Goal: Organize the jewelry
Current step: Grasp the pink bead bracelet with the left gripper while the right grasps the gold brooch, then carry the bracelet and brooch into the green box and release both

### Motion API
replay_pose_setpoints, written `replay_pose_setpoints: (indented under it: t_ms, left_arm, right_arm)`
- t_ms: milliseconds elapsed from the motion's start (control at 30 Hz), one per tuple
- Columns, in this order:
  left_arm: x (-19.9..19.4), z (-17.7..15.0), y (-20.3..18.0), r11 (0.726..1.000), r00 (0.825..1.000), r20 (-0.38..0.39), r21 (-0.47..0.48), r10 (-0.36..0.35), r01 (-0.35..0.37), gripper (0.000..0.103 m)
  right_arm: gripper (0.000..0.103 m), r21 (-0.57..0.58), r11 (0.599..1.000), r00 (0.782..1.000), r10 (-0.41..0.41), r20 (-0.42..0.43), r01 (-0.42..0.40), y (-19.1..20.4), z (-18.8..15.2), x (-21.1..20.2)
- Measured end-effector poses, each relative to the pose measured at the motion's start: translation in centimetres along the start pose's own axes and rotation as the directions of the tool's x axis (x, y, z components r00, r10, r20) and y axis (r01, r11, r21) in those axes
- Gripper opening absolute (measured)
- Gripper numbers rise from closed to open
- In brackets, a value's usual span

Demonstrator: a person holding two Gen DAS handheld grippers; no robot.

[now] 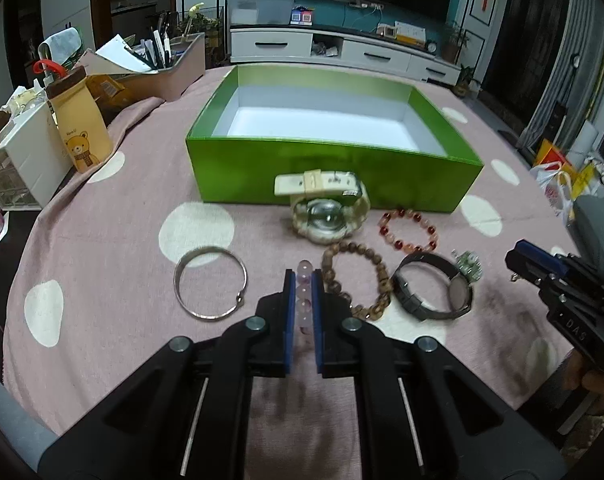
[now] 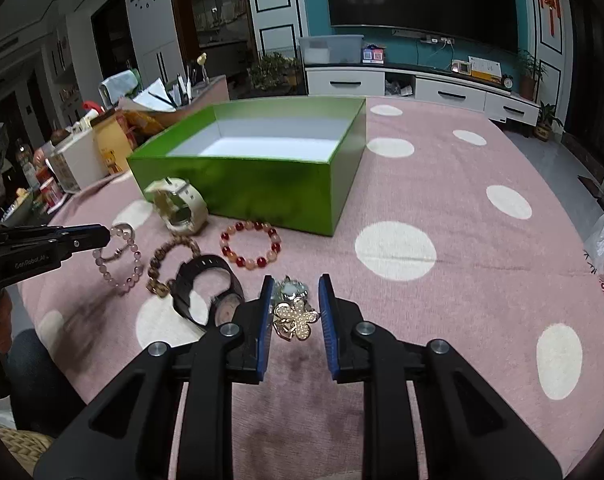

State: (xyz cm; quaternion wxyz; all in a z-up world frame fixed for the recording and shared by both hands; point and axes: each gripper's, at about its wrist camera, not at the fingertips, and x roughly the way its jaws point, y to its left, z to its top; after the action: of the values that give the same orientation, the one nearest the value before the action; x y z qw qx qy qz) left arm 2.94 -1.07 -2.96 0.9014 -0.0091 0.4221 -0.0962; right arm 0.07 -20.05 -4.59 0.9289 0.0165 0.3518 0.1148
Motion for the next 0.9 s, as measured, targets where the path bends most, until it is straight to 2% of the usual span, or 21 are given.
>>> replay_pose_setpoints:
  t_ms: [367, 633, 900]
  left_arm:
    - [-1.7, 3.2, 0.5, 1.000, 0.998, 0.062, -0.008, -0.018, 0.019, 0.007]
    - [-2.6, 7.4, 1.0, 1.000, 0.991, 0.130, 0.009, 0.004, -0.005, 0.007]
    - [-1.5, 11.9, 1.3, 1.000, 0.989, 0.150, 0.011, -0.010, 0.008, 0.007]
  right_arm:
    - [0.022, -0.009, 0.999, 0.997, 0.036, 0.066, -0.035, 0.4, 2.9, -1.0]
    - [0.022, -0.034, 0.998, 0.990, 0.065, 0.126, -0.061, 1.0, 6.7, -0.6]
    - [0.022, -0.038, 0.995, 0.982, 0.093, 0.163, -0.088, 1.0, 10.4, 0.7]
